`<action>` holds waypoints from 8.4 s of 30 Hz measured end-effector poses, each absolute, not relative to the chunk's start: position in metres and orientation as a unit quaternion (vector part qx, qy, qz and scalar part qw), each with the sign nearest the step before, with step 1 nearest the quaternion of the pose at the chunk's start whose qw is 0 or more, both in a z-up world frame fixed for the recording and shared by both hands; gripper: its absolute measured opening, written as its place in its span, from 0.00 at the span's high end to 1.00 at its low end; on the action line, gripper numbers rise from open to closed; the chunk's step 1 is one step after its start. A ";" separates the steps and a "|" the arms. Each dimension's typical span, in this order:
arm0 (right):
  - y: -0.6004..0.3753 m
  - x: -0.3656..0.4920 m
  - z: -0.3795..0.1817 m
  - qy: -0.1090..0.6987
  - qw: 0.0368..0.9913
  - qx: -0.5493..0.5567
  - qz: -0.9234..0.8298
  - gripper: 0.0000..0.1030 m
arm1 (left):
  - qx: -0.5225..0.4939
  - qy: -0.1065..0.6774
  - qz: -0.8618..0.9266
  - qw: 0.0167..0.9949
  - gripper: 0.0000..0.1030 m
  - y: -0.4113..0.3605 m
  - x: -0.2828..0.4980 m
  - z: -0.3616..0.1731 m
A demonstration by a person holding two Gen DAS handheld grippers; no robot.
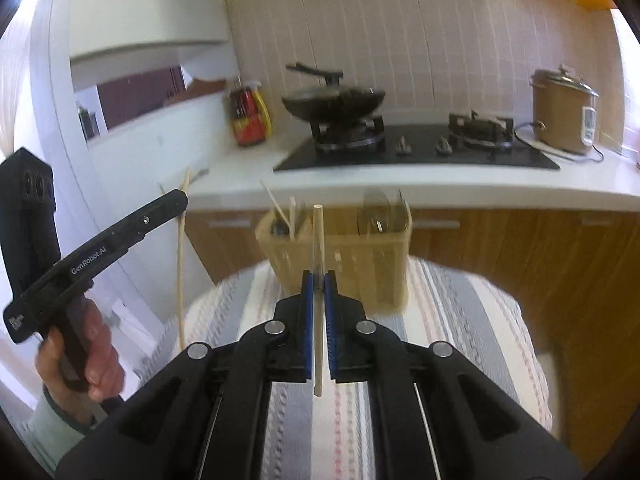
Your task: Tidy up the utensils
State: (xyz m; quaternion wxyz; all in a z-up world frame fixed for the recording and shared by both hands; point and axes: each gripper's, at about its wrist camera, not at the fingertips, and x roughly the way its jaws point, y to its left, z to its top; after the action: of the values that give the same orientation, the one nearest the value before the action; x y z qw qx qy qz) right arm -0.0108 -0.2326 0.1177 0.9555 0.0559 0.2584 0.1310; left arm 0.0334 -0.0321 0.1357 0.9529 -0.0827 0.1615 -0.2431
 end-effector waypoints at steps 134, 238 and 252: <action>-0.215 -0.065 0.014 0.057 0.996 -0.044 -0.049 0.17 | 0.015 0.082 -0.006 0.996 0.07 -0.045 -0.022 0.014; -0.227 -0.058 0.012 0.079 0.995 -0.020 -0.059 0.07 | 0.013 0.121 0.027 0.992 0.07 -0.039 -0.010 0.008; -0.225 -0.057 0.010 0.080 0.995 -0.024 -0.058 0.07 | 0.012 0.114 0.031 0.993 0.07 -0.038 -0.013 0.009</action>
State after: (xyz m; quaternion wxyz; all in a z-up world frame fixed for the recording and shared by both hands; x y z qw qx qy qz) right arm -0.0572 -0.2248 0.0100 0.9948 -0.0238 0.0798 -0.0583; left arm -0.0127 -0.0381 0.0094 0.9929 0.0119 0.1142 0.0312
